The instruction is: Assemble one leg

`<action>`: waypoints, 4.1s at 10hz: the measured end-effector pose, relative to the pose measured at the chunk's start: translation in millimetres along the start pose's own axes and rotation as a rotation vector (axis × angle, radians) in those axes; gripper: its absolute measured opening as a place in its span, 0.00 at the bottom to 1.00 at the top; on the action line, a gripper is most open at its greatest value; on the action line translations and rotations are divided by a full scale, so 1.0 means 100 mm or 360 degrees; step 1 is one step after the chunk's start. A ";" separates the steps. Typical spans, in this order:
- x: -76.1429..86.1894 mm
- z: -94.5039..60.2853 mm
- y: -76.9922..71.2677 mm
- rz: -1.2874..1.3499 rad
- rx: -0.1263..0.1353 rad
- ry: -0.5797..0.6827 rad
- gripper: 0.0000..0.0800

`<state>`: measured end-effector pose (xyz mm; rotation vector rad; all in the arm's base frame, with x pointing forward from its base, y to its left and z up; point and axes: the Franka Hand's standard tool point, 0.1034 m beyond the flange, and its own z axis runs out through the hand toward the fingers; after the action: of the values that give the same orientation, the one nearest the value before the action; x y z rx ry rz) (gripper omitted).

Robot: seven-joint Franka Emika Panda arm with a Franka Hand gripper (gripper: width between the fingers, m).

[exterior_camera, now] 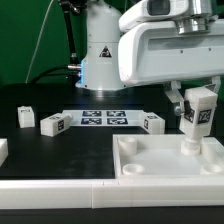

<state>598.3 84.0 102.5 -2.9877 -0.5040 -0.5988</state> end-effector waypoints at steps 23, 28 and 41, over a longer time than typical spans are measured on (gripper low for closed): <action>0.17 0.39 -0.24 -0.0033 0.0005 0.0110 0.37; 0.16 0.39 -0.24 -0.0033 0.0005 0.0110 0.80; 0.26 0.24 -0.22 0.0036 0.0235 -0.0707 0.81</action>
Offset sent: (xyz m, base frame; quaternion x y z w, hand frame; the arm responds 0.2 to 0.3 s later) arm 0.0227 0.0137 -0.0049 -0.0038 0.0079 0.0087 0.9999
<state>622.7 115.2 89.7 -2.9708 -0.5074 0.1108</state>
